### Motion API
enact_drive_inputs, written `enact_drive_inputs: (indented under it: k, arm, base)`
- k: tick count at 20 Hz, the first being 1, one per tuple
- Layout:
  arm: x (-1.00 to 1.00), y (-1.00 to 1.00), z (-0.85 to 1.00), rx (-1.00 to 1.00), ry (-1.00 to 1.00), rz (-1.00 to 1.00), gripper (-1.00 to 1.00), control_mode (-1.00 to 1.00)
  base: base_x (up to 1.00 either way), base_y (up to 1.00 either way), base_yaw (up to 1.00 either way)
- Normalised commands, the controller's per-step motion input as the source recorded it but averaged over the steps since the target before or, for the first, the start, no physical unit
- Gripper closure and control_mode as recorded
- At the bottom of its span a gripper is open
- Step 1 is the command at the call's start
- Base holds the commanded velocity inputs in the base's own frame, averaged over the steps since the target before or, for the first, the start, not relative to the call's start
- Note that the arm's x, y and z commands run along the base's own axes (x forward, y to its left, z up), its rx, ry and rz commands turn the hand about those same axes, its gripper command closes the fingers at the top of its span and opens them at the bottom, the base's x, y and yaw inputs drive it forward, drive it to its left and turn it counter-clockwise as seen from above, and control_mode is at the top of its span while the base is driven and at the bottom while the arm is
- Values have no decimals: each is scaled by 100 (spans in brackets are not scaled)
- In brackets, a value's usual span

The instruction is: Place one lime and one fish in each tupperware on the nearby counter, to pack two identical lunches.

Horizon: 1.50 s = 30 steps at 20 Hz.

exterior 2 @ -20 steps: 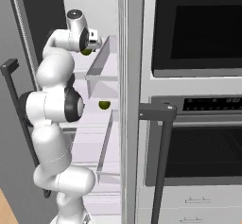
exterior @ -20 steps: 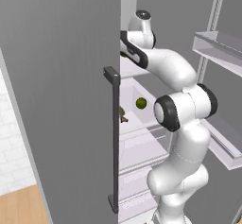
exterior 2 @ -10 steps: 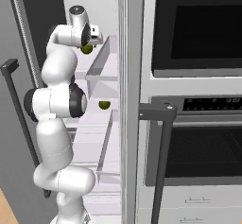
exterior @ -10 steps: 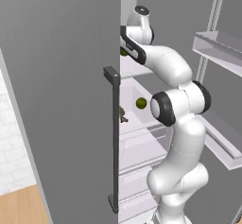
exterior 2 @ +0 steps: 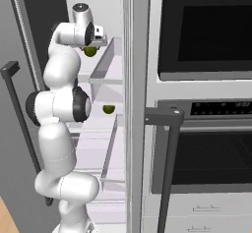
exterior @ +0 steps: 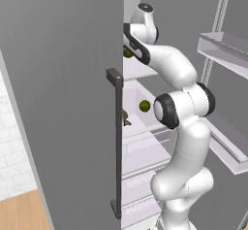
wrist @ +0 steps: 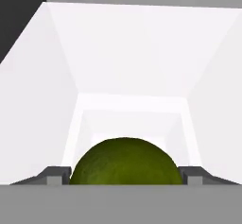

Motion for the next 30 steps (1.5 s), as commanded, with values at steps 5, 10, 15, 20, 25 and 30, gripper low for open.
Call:
enact_drive_inputs:
  k: [5, 10, 15, 20, 25, 30]
  arm:
    - [-63, -26, -38, 8, -12, 0, 100, -100]
    - [-6, -38, -59, 30, -29, 0, 100, -100]
    - [-11, -3, 2, 13, -20, -8, 100, -100]
    - [-70, 0, 40, -2, -5, -27, 100, -100]
    - [-100, -3, 35, 0, -2, -20, 100, -100]
    - [-100, -15, 26, -1, 3, -13, 100, -100]
  base:
    - [0, 0, 0]
    - [0, 0, 0]
    - [0, 0, 0]
    - [0, 0, 0]
    - [0, 0, 0]
    - [0, 0, 0]
